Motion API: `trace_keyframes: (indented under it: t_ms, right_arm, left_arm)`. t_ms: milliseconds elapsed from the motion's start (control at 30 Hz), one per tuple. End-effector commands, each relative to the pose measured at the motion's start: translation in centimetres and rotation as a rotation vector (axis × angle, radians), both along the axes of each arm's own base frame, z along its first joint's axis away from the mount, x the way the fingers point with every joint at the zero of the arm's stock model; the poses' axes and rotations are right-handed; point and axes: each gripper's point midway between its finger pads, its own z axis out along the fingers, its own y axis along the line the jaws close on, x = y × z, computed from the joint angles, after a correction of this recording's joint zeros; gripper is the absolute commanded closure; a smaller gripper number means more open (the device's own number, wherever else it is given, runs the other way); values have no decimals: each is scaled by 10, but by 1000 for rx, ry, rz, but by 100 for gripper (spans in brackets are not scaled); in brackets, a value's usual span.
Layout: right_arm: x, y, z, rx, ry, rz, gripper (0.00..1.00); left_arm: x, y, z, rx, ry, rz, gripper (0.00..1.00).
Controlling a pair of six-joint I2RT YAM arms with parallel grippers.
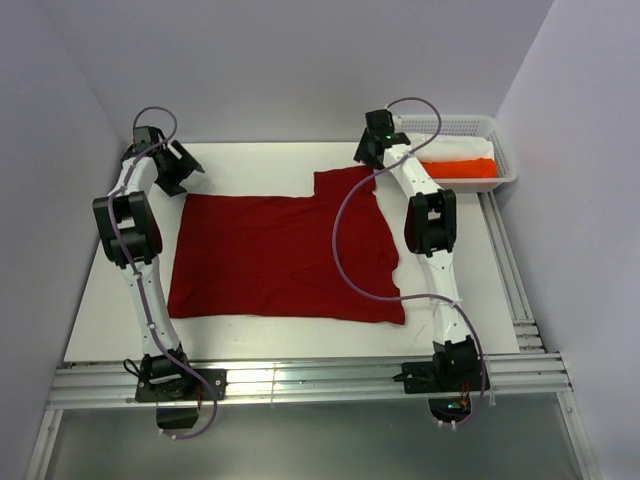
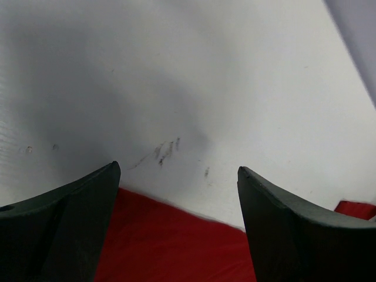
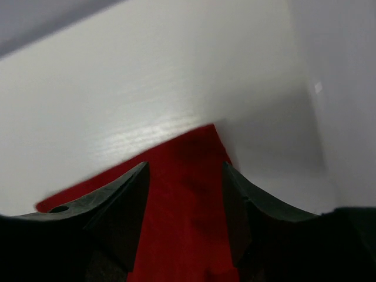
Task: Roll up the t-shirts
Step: Fold the tshirt
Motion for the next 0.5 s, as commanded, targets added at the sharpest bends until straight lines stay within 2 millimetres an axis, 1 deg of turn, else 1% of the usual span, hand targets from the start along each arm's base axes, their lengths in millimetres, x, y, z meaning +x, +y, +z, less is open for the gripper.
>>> trace_keyframes:
  t_ms: [0, 67, 133, 167, 267, 367, 400, 467]
  right_arm:
    - [-19, -14, 5, -200, 30, 13, 40]
    - [-22, -7, 9, -185, 29, 18, 40]
    - [-20, -9, 14, -184, 17, 21, 40]
    - [-19, -9, 18, -187, 8, 19, 40]
    - [-17, -12, 30, -199, -14, 14, 41]
    - [-17, -14, 34, -202, -17, 10, 41]
    - [-20, -14, 32, -202, -8, 13, 42]
    - [-23, -13, 32, -200, -2, 14, 42]
  left_arm:
    - [0, 1, -3, 13, 23, -4, 14]
    - [-4, 2, -6, 30, 45, 1, 15]
    - [-12, 2, -11, 54, 71, -2, 15]
    - [-13, 3, -7, 64, 64, -2, 15]
    - [-20, 5, -9, 79, 80, 3, 21]
    - [-27, 6, -5, 100, 95, -2, 23]
    - [-32, 5, -9, 105, 109, -5, 23]
    - [-34, 5, -2, 122, 96, -8, 27]
